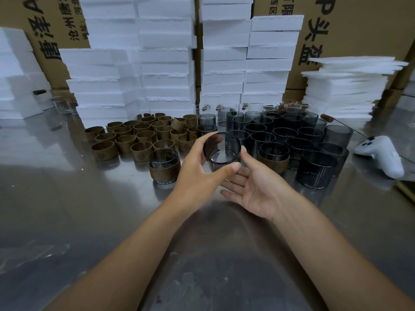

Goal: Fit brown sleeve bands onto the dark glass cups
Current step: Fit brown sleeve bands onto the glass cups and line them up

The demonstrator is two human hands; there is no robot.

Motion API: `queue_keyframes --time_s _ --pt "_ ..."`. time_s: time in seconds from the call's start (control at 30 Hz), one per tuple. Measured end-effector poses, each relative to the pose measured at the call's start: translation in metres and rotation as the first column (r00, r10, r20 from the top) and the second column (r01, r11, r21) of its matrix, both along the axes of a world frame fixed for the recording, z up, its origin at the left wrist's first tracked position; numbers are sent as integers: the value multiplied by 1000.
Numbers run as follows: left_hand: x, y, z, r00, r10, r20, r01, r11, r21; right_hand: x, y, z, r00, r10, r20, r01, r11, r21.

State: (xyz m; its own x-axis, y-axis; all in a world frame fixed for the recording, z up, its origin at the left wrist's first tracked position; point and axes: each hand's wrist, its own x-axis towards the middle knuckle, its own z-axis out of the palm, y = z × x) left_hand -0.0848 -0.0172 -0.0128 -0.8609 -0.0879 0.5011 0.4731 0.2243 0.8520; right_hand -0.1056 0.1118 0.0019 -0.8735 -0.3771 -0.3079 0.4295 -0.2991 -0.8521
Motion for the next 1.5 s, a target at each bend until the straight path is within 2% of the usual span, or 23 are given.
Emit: queue_keyframes --time_s 0.27,0.57,0.73,0.93,1.1,1.37,1.5 --pt "1 3 -1 1000 -12 8 12 999 -44 -2 3 3 991 -129 15 130 983 -128" --pt "6 6 2 993 -100 59 94 991 92 2 2 6 996 -69 -51 58 980 -191" --pt "9 9 6 994 -95 52 89 989 120 2 -1 4 996 22 -87 -35 988 -153" --pt "10 8 7 995 -88 43 81 986 145 4 -2 2 991 121 -60 -128 982 -141" --pt "12 7 9 996 -83 27 79 988 132 5 0 2 984 177 -29 -178 983 -33" --pt "8 1 7 1000 -20 -14 20 1000 19 2 2 -1 990 142 -23 -140 989 47" --pt "6 0 6 1000 -6 -17 6 1000 -24 0 1 -3 992 -15 -122 28 994 102"
